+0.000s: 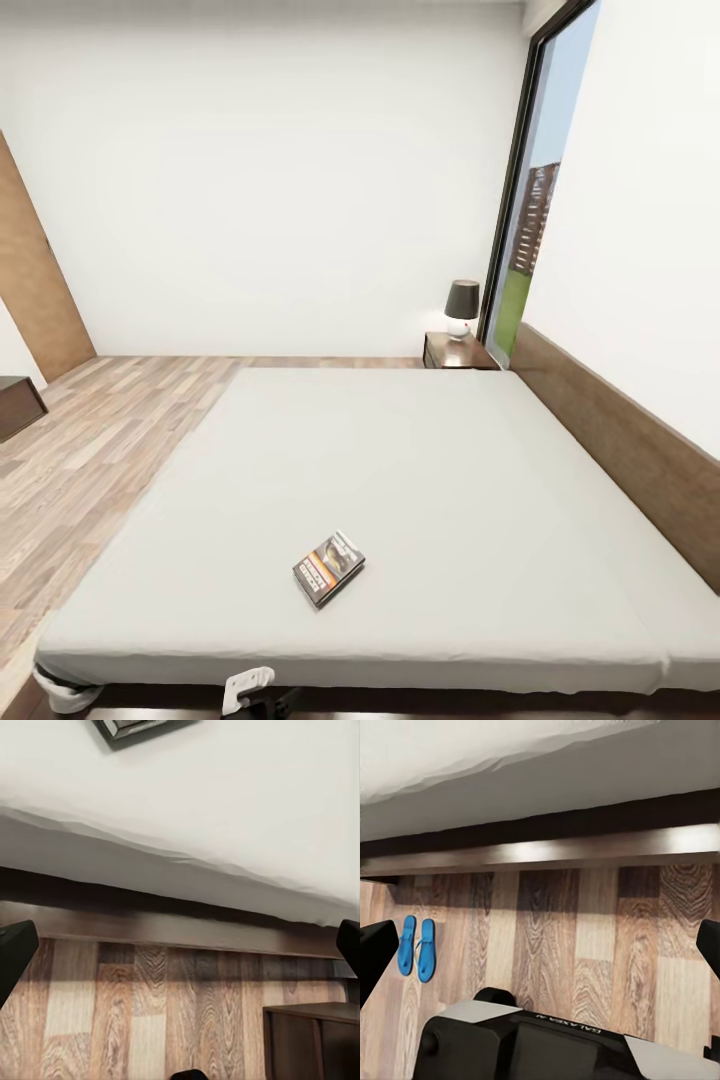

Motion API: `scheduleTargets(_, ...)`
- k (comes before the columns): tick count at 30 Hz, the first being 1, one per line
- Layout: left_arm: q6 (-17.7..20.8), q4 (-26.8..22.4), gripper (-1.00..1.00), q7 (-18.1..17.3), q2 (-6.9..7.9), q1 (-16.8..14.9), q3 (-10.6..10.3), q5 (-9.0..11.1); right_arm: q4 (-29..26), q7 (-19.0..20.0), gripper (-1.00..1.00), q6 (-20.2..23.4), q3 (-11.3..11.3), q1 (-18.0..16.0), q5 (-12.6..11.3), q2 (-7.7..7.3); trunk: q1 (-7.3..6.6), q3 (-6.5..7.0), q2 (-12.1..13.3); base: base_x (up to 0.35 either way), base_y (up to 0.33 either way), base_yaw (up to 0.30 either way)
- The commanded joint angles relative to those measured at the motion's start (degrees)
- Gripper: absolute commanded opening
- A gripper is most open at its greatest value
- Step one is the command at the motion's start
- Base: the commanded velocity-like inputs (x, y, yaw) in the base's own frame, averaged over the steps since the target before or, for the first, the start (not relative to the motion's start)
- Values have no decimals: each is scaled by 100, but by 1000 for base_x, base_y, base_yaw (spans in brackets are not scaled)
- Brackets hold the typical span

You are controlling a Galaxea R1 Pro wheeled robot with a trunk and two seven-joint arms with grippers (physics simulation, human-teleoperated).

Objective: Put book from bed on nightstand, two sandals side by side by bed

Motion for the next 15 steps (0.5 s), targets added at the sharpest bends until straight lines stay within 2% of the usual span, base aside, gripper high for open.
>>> scheduleTargets(1, -7, 9, 100, -29, 1, -6, 44, -10, 7, 9, 100, -29, 31, -5, -26, -4, -21, 10, 35, 0, 0, 0)
scheduleTargets(15, -7, 9, 100, -36, 1, -6, 43, -10, 7, 9, 100, -30, 33, -5, -26, -4, -329, 262, 597, 0, 0, 0)
